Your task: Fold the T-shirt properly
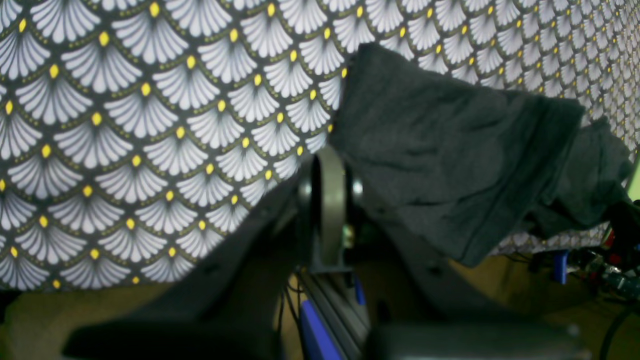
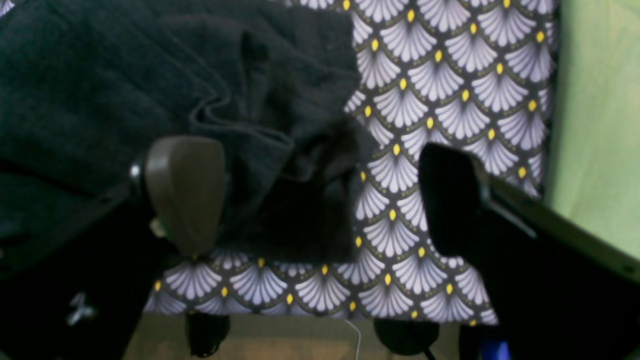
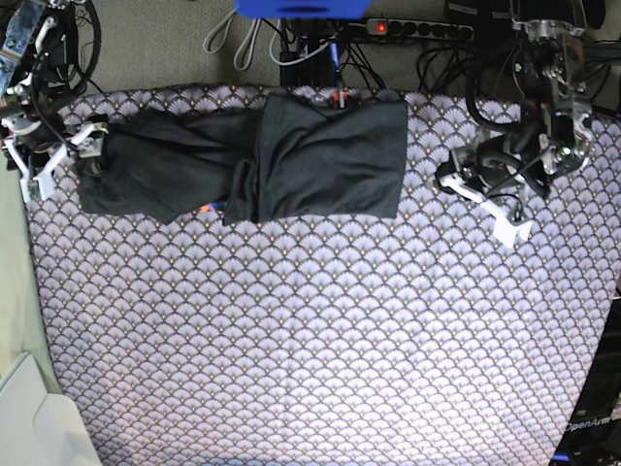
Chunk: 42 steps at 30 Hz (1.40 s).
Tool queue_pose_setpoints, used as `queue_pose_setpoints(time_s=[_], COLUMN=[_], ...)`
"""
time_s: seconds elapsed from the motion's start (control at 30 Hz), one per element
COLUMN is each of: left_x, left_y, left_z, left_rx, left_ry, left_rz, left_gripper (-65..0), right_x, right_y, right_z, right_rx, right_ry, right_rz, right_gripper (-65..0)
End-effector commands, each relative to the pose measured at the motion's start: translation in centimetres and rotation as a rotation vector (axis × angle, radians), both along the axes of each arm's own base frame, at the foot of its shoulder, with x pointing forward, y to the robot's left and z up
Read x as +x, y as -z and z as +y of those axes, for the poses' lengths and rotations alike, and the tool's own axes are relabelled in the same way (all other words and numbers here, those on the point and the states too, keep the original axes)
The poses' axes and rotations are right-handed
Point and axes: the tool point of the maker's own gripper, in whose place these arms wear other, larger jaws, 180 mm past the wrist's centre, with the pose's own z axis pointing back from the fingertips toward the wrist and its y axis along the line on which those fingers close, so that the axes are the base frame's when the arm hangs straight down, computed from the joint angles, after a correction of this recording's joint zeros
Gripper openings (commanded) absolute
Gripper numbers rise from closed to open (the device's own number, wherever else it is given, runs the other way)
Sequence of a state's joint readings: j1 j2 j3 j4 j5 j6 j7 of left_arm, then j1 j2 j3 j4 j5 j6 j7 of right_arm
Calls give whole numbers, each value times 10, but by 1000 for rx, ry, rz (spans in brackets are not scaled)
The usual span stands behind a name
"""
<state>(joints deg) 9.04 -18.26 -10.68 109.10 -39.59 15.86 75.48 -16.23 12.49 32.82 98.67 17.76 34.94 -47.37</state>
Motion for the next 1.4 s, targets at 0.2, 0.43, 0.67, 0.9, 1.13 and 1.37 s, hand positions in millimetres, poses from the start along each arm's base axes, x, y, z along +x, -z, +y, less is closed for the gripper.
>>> queue_pose_setpoints(time_s=[0.2, 0.43, 0.67, 0.9, 1.13, 1.37], left_x=[-2, -4, -5, -5, -5, -9], left_y=[7, 6, 8, 7, 7, 10], left_z=[5, 4, 4, 4, 3, 4], left_rx=[-28, -28, -28, -31, -35, -29], left_ry=[-37, -34, -35, -35, -34, -36], left_rz=[36, 37, 41, 41, 40, 52], left_gripper=[-648, -649, -650, -650, -650, -650], right_x=[6, 11, 10, 4, -9, -15], right_y=[1, 38, 40, 44, 69, 80], right_z=[0, -10, -10, -9, -4, 4], right_rx=[21, 109, 114, 116, 171, 202], right_ry=[7, 69, 72, 72, 104, 73], right_rz=[-22, 49, 55, 74, 139, 164], right_gripper=[-10, -10, -10, -10, 0, 0])
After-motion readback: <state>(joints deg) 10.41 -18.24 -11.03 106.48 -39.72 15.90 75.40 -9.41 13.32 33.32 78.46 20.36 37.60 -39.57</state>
